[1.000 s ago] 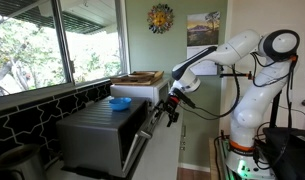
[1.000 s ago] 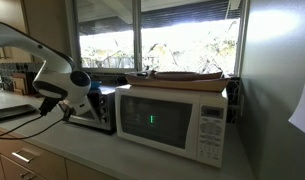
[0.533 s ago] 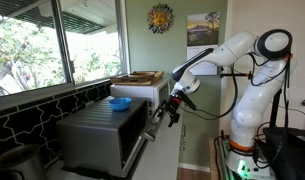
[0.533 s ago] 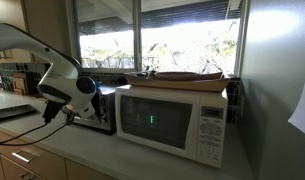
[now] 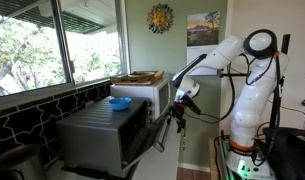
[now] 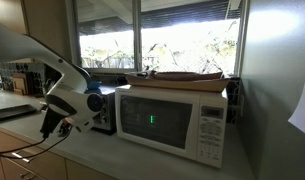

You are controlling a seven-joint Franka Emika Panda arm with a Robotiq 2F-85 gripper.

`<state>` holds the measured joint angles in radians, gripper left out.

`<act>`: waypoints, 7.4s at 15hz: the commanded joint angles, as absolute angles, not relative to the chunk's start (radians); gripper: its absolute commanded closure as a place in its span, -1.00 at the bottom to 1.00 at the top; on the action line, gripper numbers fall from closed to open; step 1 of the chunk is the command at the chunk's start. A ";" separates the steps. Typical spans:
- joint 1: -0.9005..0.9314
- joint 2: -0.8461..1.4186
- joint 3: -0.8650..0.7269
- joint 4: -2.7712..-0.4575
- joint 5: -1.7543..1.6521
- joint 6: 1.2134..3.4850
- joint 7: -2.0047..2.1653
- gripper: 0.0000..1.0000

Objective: Open the toaster oven and put the blue bowl in the oven then close the oven door

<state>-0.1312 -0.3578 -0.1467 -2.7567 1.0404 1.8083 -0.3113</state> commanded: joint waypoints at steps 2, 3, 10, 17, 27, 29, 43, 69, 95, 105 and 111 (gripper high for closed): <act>-0.170 -0.251 -0.160 -2.761 0.935 1.788 -0.353 -1.00; -0.176 -0.241 -0.160 -2.763 0.908 1.792 -0.344 -1.00; -0.218 -0.312 -0.175 -2.767 0.783 1.887 -0.308 -1.00; -0.228 -0.579 -0.123 -2.768 0.563 1.911 -0.115 -1.00; -0.079 -0.858 0.127 -2.672 0.454 1.960 0.202 -1.00; -0.059 -0.829 0.179 -2.619 0.451 2.021 0.275 -1.00; -0.059 -0.350 0.273 -2.216 0.264 2.348 0.569 -1.00; 0.093 -0.397 0.140 -2.261 0.294 2.322 0.208 0.94; 0.194 -0.636 0.160 -2.745 0.503 2.587 0.399 0.92; 0.141 -0.592 0.224 -2.742 0.497 2.688 0.641 0.93; 0.123 -0.562 0.243 -2.743 0.484 2.696 0.714 0.92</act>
